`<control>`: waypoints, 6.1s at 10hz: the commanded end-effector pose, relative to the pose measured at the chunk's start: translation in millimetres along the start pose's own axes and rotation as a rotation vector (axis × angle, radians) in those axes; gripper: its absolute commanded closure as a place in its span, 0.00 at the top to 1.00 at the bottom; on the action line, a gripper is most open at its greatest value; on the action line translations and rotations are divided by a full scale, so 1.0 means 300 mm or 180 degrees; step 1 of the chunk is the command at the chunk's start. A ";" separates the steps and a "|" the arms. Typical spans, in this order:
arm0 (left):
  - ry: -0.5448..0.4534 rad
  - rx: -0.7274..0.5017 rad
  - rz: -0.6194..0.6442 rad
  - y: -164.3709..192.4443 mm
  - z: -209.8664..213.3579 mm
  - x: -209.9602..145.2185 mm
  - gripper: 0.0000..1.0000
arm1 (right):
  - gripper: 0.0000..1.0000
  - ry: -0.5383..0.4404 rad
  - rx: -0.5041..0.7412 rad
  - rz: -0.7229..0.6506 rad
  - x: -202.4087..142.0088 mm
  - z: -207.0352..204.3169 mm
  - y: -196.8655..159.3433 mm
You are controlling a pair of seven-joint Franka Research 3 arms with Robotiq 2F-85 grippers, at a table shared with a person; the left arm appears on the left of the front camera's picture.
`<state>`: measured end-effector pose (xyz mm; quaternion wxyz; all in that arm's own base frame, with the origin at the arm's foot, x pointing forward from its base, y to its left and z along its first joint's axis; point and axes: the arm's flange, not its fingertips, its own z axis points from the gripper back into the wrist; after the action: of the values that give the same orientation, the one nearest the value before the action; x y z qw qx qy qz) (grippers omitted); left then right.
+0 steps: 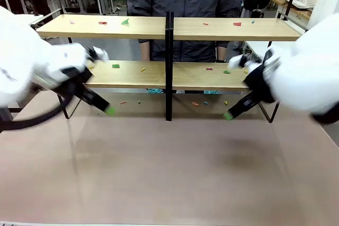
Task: Clean the shelves.
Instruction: Pick up the Duster when the human hands it over.
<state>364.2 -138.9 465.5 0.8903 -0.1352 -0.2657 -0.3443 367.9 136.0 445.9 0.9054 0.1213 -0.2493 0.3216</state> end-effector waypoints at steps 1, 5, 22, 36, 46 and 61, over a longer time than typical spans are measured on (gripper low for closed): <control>-0.0522 0.0038 -0.0052 0.031 0.341 -0.233 1.00 | 1.00 -0.0424 0.0010 -0.0078 -0.106 0.339 -0.087; -0.1828 0.0341 0.0023 0.154 0.670 -0.435 1.00 | 1.00 -0.1179 -0.0357 -0.0202 -0.192 0.699 -0.176; -0.1742 0.0283 0.0113 0.312 0.720 -0.217 1.00 | 1.00 -0.1459 -0.0434 -0.0193 -0.157 0.740 -0.219; -0.1742 0.0283 0.0113 0.312 0.720 -0.217 1.00 | 1.00 -0.1577 -0.0480 -0.0303 -0.163 0.790 -0.204; -0.1742 0.0283 0.0113 0.312 0.720 -0.217 1.00 | 1.00 -0.1134 0.0940 -0.1869 0.120 0.865 -0.354; -0.1742 0.0283 0.0113 0.312 0.720 -0.217 1.00 | 1.00 -0.0977 0.1974 -0.2109 0.557 0.551 -0.388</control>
<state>305.4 55.9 601.8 0.7967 -0.1874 -0.5096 -0.2655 492.7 73.3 666.3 0.8348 0.5028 -0.2215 0.0358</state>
